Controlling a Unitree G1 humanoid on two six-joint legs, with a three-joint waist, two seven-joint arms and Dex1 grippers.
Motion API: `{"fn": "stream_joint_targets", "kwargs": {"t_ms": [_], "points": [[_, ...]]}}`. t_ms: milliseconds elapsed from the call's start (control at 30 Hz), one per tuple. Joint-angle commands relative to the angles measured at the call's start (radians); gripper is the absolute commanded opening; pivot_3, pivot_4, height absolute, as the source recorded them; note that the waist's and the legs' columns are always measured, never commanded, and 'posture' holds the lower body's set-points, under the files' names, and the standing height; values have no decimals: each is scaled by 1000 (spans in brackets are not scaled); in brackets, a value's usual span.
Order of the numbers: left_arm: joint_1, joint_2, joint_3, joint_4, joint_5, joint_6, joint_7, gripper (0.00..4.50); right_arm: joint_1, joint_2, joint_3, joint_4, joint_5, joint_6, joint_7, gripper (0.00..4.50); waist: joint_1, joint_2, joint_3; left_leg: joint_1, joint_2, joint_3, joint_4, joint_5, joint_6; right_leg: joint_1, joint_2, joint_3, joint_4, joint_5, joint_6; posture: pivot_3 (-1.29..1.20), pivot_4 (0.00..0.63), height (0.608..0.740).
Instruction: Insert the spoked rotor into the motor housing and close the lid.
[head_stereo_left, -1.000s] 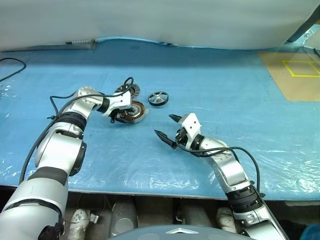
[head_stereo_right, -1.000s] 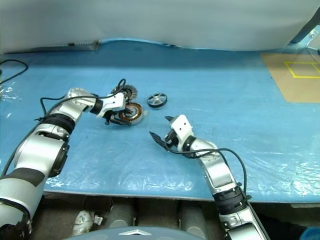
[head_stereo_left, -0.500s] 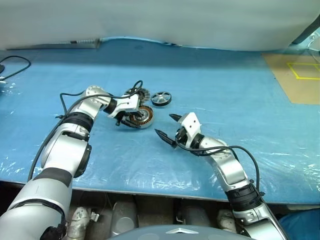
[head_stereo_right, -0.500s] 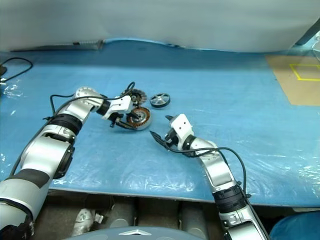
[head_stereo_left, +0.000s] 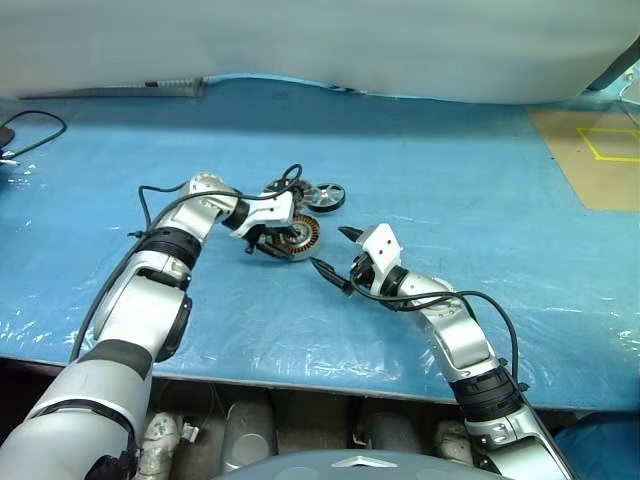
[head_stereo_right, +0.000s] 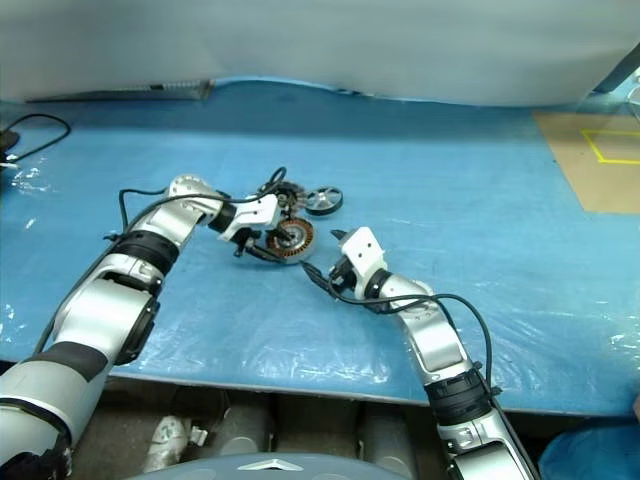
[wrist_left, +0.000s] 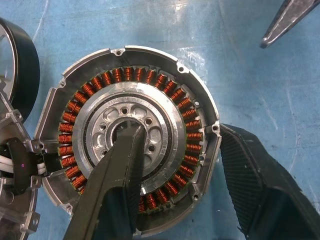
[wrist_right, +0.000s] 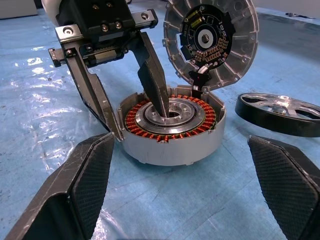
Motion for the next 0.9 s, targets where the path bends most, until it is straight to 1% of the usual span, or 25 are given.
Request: {"fn": "stream_joint_targets", "kwargs": {"t_ms": [33,100,200,333,467,600,733,833,900], "points": [[24,-5,-22,-62,-12,24,-22,2711,-2,3,-1,-18,-2,-25,1,4500,0,0,0,0,0,0,0,0,0,0,0,0,0,0,0,0,150,740],[34,1,-20,-110,-25,42,-36,3321,-3,5,0,-17,-2,-26,1,4500,-2,0,0,-1,0,0,-1,0,0,0,0,0,-2,0,0,0,150,740],[48,12,-16,-181,-44,72,-56,4417,-3,6,2,-16,-2,-27,1,4500,-4,0,0,-1,0,0,-2,0,0,0,0,-1,-3,0,0,0,150,740],[66,33,-12,-281,-66,111,-73,4465,-3,7,3,-16,-2,-28,1,4500,-4,0,0,-2,0,0,-4,0,0,-1,1,-2,-5,0,0,0,150,740],[95,59,10,-426,-116,172,-73,4465,2,6,2,-21,0,-27,1,4500,-5,0,0,-2,1,0,-5,0,0,-1,1,-2,-6,0,0,0,150,740],[136,109,33,-569,-175,259,-77,4465,7,1,-2,-26,3,-25,4,4500,-10,0,0,-2,1,0,-5,0,0,-1,1,-2,-6,0,0,0,150,740],[223,159,96,-726,-313,410,-89,4465,16,-11,-14,-33,8,-21,8,4500,-20,0,0,-2,1,0,-5,0,0,-1,1,-2,-5,0,0,0,150,740],[317,163,184,-812,-434,557,-28,4465,26,-21,-35,-39,18,-12,3,4500,-28,0,0,-2,1,0,-5,0,0,-2,1,-2,-6,0,0,0,150,740],[418,160,242,-865,-485,590,37,4465,32,-27,-52,-42,23,-3,-4,4500,-30,1,0,-2,1,0,-5,0,0,-2,1,-2,-6,0,0,0,150,740]]}}
